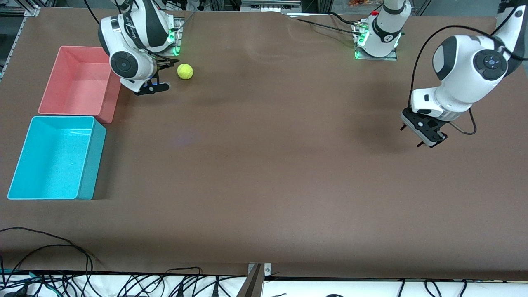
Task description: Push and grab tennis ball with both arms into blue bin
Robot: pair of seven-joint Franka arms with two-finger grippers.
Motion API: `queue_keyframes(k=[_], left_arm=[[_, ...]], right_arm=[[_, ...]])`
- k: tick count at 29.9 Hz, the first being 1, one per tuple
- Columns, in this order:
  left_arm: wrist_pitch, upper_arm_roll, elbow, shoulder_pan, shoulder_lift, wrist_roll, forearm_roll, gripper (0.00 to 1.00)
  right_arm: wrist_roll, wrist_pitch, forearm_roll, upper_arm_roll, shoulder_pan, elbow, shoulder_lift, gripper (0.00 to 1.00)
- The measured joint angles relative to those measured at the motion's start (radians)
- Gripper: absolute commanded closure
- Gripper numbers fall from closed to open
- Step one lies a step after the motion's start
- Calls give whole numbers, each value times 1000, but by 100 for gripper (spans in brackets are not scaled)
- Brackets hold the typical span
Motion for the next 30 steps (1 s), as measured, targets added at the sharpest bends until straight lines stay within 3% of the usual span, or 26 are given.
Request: queue_keyframes(k=[9, 18, 30], left_arm=[[-83, 18, 96, -16, -60, -93, 15, 0], [-97, 64, 114, -18, -71, -105, 82, 0], [-420, 67, 295, -59, -101, -385, 82, 0]], right_arm=[[2, 100, 64, 78, 1, -42, 21, 0], [2, 190, 97, 93, 1, -93, 44, 0], [18, 273, 148, 190, 1, -119, 69, 0]])
